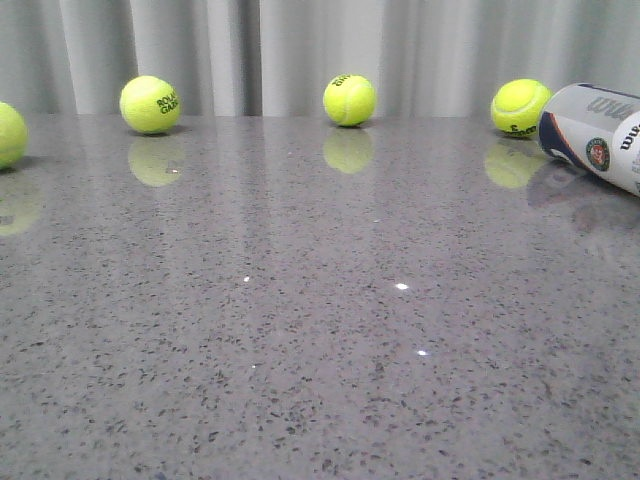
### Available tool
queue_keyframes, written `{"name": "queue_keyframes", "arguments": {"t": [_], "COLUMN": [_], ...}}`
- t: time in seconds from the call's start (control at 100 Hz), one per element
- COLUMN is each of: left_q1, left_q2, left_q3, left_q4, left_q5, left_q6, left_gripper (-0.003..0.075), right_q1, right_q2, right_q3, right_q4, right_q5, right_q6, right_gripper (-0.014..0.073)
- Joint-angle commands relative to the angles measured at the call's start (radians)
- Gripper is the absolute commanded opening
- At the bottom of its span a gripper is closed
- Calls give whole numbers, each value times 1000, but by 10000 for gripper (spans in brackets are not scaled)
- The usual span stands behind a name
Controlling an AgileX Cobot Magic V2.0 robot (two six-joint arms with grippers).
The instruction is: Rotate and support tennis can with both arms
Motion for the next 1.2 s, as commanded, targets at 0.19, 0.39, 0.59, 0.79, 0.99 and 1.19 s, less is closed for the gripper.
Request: {"name": "queue_keyframes", "arguments": {"t": [0.19, 0.39, 0.59, 0.79, 0.99, 1.19], "left_q1": [6, 6, 6, 6, 6, 6], "left_q2": [-31, -31, -31, -31, -31, -31], "left_q3": [47, 47, 47, 47, 47, 47], "left_q4": [-10, -10, -10, -10, -10, -10], "left_q5": [-80, -80, -80, -80, -80, -80], "left_q6": [-9, -9, -9, -9, -9, -9], "left_gripper": [-21, -21, -21, -21, -21, -21], "right_q1": [0, 0, 0, 0, 37, 194], "right_q2": [111, 180, 196, 193, 141, 116], "right_q3": [-39, -39, -39, -49, -141, -235], "right_q4": [0, -1, -1, -1, 0, 0], "right_q5": [-106, -106, -106, -82, -4, 72], "right_q6": [-15, -15, -15, -16, -61, -331], "right_gripper": [640, 640, 549, 265, 257, 257]}}
